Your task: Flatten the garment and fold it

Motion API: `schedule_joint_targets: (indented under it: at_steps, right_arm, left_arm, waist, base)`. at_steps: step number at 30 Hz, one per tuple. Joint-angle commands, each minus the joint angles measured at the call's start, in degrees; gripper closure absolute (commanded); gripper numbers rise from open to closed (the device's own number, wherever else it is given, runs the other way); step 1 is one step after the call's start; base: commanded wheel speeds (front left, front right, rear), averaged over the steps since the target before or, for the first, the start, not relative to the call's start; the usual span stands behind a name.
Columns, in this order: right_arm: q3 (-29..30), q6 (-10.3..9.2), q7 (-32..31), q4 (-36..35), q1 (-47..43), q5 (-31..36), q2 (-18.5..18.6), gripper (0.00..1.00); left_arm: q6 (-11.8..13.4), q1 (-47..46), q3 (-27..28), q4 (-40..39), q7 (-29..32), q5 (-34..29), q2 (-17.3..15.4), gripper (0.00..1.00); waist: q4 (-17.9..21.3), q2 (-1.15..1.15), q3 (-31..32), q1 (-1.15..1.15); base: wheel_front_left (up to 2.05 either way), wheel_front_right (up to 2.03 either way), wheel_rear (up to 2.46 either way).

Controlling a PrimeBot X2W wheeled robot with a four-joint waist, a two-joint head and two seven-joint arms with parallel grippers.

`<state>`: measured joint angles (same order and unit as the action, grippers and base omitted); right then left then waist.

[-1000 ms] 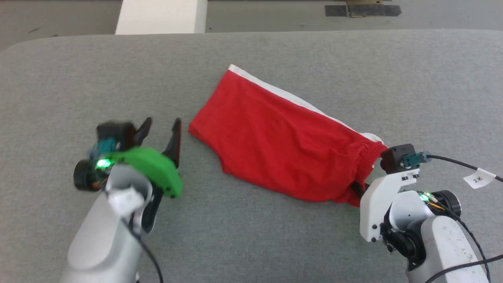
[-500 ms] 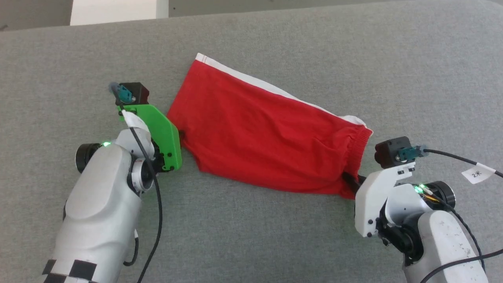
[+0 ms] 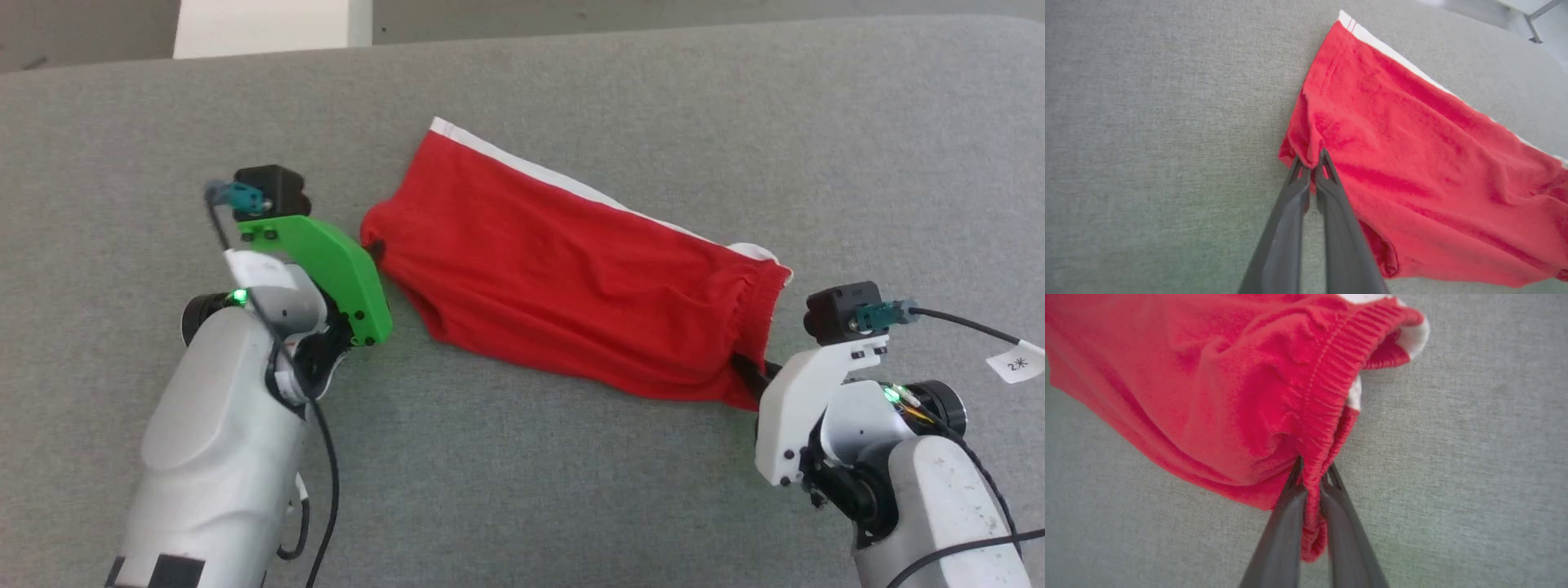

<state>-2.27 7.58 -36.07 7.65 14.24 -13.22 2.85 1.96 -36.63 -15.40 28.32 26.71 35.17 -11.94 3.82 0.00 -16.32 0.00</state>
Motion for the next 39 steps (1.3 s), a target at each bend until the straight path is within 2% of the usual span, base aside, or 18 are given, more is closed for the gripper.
schedule_joint_targets:
  at_steps: [1,5,11,16,18,21,22,23,24,25,29,32,35,39]
  right_arm:
    - [0.48,-0.09,-0.86,-0.23,-0.50,-0.71,0.18,1.00]
    - [1.45,-0.09,-2.98,-1.97,-2.08,-2.88,3.25,1.00]
    - [2.70,-0.09,-8.29,-4.45,-5.33,-8.75,10.45,1.00]
    - [4.72,-0.09,-13.96,-6.16,-8.27,-12.34,15.27,1.00]
    - [5.29,-0.09,-15.47,-6.99,-9.29,-12.80,15.90,1.00]
    - [5.91,-0.09,-16.59,-8.20,-10.21,-13.16,14.97,1.00]
    - [6.13,-0.09,-16.94,-8.51,-10.47,-13.15,14.42,1.00]
    - [6.34,-0.09,-17.02,-8.77,-10.60,-12.95,13.98,0.95]
    - [6.60,-0.09,-16.92,-9.04,-10.66,-12.48,13.30,0.67]
    - [6.57,-0.09,-16.81,-9.30,-10.70,-12.02,12.86,0.00]
    - [6.95,-0.09,-15.75,-10.84,-11.28,-10.67,10.01,0.00]
    - [9.02,-0.09,-12.43,-13.22,-12.36,-9.21,7.11,0.00]
    - [11.75,-0.09,-7.93,-15.10,-13.84,-7.10,3.77,0.00]
    - [13.73,-0.09,-3.71,-16.15,-16.31,-5.90,0.94,0.00]
  left_arm:
    - [-0.54,1.84,1.06,-1.17,-1.12,1.61,0.19,1.00]
    - [-0.82,7.28,1.98,-5.37,-2.14,3.26,-0.11,1.00]
    - [0.01,19.16,1.89,-14.27,-1.83,6.13,1.21,1.00]
    - [1.59,28.63,0.73,-21.38,-0.93,7.61,2.48,1.00]
    - [2.43,31.12,0.39,-23.12,-0.33,7.82,2.57,1.00]
    - [3.44,32.94,0.77,-25.16,-0.25,8.21,2.63,1.00]
    - [3.74,33.23,0.76,-25.70,-0.09,8.17,2.58,0.96]
    - [3.95,33.31,0.84,-26.13,-0.05,8.27,2.66,0.24]
    - [4.31,33.35,0.90,-26.48,0.10,8.14,2.52,0.00]
    - [4.67,33.30,0.89,-26.64,0.31,7.82,2.23,0.00]
    - [7.42,32.38,1.95,-27.48,-0.50,4.13,-0.43,0.00]
    - [9.36,30.92,3.41,-29.35,-4.58,-0.49,-2.88,0.00]
    - [9.35,28.95,4.11,-30.52,-11.17,-5.22,-4.81,0.00]
    - [6.32,25.80,2.61,-29.16,-18.42,-8.96,-6.03,0.00]
  waist:
    - [-1.38,0.00,1.94,0.00]
    - [-3.07,0.00,3.89,0.00]
    - [-6.17,0.00,6.26,0.00]
    - [-8.52,0.00,7.42,0.00]
    - [-9.07,0.00,7.57,0.00]
    - [-9.30,0.00,7.58,0.00]
    - [-9.29,0.00,7.58,0.00]
    - [-9.21,0.00,7.56,0.00]
    - [-8.94,0.00,7.59,0.00]
    - [-8.74,0.00,7.58,0.00]
    - [-7.08,0.00,7.50,0.00]
    - [-5.63,0.00,7.34,0.00]
    - [-4.39,0.00,7.06,0.00]
    - [-2.75,0.00,6.38,0.00]
  base:
    - [0.00,0.00,0.00]
    - [0.00,0.00,0.00]
    - [0.00,0.00,0.00]
    - [0.00,0.00,0.00]
    - [0.00,0.00,0.00]
    - [0.00,0.00,0.00]
    - [0.00,0.00,0.00]
    - [0.00,0.00,0.00]
    - [0.00,0.00,0.00]
    - [0.00,0.00,0.00]
    - [0.00,0.00,0.00]
    - [0.00,0.00,0.00]
    - [0.00,0.00,0.00]
    - [0.00,0.00,0.00]
